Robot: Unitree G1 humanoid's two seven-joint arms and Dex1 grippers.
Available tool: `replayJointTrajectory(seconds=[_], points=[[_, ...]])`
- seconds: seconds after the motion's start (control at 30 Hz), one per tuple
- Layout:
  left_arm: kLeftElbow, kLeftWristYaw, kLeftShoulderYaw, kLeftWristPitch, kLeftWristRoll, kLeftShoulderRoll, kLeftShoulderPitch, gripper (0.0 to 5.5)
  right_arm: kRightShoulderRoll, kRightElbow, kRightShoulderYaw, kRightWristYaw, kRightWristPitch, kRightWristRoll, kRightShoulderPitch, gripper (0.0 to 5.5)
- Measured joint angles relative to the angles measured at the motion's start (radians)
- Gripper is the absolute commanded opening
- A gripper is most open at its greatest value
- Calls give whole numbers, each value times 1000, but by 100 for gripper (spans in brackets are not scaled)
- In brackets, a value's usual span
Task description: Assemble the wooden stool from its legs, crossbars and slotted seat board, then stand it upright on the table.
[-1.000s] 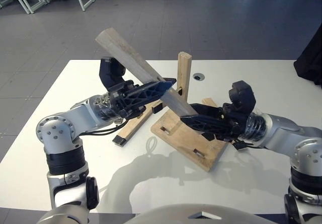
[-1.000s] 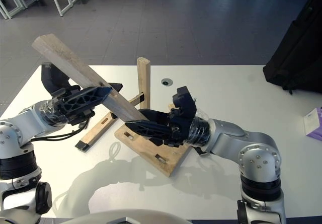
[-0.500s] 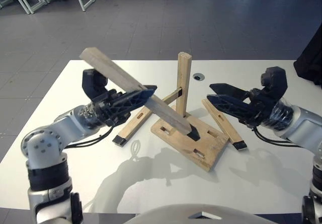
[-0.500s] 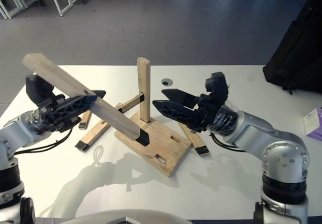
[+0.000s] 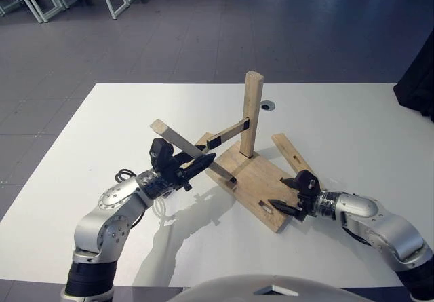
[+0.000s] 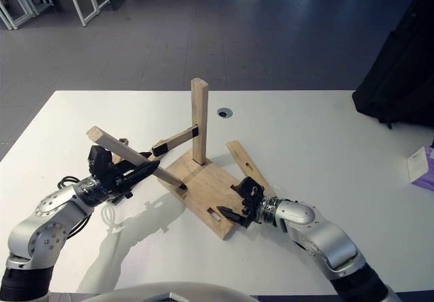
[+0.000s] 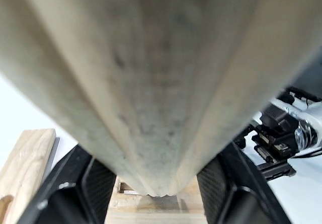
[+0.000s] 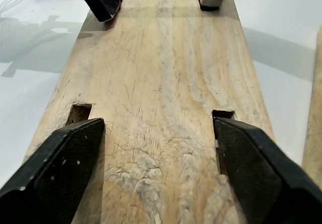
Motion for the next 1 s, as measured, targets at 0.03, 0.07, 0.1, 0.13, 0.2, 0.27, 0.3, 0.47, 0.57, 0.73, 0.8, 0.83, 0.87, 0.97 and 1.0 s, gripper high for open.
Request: replayJointTrajectory(seconds=[0.03, 0.07, 0.1, 0.13, 0.2, 0.27, 0.3, 0.47, 0.57, 0.73, 0.8, 0.83, 0.87, 0.97, 1.0], points=[[8, -15, -2, -13, 8, 3, 0, 204, 1, 3, 4, 9, -15, -18, 3, 399], [18, -30, -3, -23, 9, 11, 0, 204, 3, 9, 7, 19, -27, -28, 5, 399], [26, -43, -2, -28, 9, 17, -2, 204, 4, 13, 9, 27, -39, -41, 6, 399], [34, -53, -1, -32, 9, 22, -6, 204, 4, 19, 12, 33, -49, -58, 8, 399], [65, -66, 16, -37, 11, 50, -25, 204, 6, 26, 15, 42, -65, -73, 13, 399], [103, -90, 37, -39, 19, 77, -51, 204, 13, 25, 15, 45, -77, -90, 20, 399], [117, -90, 49, -44, 27, 83, -58, 204, 15, 25, 14, 47, -82, -97, 24, 399], [142, -98, 59, -68, 62, 103, -75, 204, 17, 24, 11, 54, -87, -106, 27, 399], [93, -96, 33, -52, 63, 98, -68, 204, 17, 25, 8, 67, -87, -115, 25, 399], [29, -80, 26, 4, 28, 83, -43, 204, 21, 24, 6, 72, -87, -128, 26, 399], [31, -75, 22, 5, 28, 72, -42, 204, 23, 24, 5, 73, -87, -130, 27, 399], [34, -76, 13, 0, 30, 69, -41, 204, 24, 24, 5, 74, -87, -131, 27, 399], [37, -78, 6, -8, 34, 62, -37, 204, 25, 24, 4, 76, -87, -135, 27, 399], [44, -80, -11, -46, 43, 52, -23, 204, 26, 25, 4, 79, -87, -137, 26, 399], [46, -80, -18, -59, 49, 52, -23, 204, 26, 25, 4, 79, -87, -137, 26, 399]])
